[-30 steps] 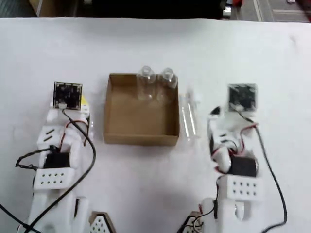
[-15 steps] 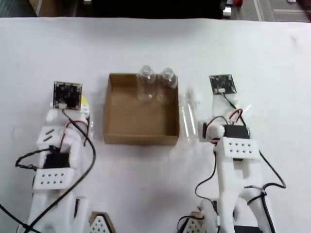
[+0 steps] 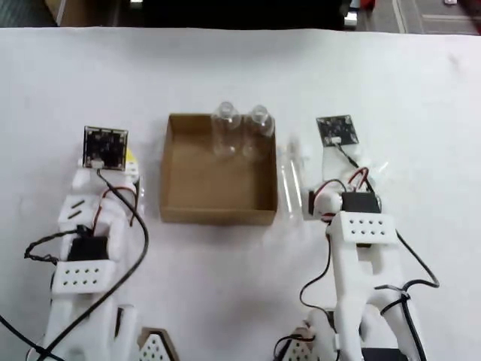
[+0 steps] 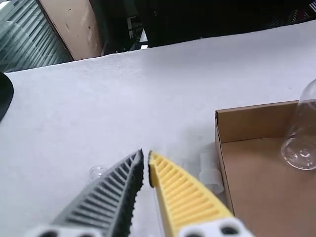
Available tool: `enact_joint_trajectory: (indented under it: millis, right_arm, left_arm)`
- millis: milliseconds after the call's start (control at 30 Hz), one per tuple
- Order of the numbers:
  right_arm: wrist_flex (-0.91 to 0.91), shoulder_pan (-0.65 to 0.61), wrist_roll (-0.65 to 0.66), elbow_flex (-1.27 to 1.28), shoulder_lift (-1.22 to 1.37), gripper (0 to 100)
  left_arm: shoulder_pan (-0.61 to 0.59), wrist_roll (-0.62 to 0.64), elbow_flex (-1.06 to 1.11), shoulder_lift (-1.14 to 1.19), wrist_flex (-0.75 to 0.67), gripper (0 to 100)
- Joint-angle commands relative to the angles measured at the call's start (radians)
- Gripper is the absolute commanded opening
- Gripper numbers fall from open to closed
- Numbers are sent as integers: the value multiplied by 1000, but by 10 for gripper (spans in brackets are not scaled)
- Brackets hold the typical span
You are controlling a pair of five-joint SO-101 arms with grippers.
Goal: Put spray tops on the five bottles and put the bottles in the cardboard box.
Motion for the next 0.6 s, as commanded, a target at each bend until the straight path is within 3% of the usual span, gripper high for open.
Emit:
enact_joint_trajectory:
  millis: [0, 300, 567]
  right_arm:
    - [-31, -41, 2, -54, 2, 330]
    - [-47, -64, 0, -72, 2, 330]
    - [62, -139, -78, -311, 170, 330]
  left_arm:
    - [10, 2, -5, -30, -31, 27]
    - [10, 2, -5, -30, -29, 27]
    - [10, 2, -5, -33, -25, 27]
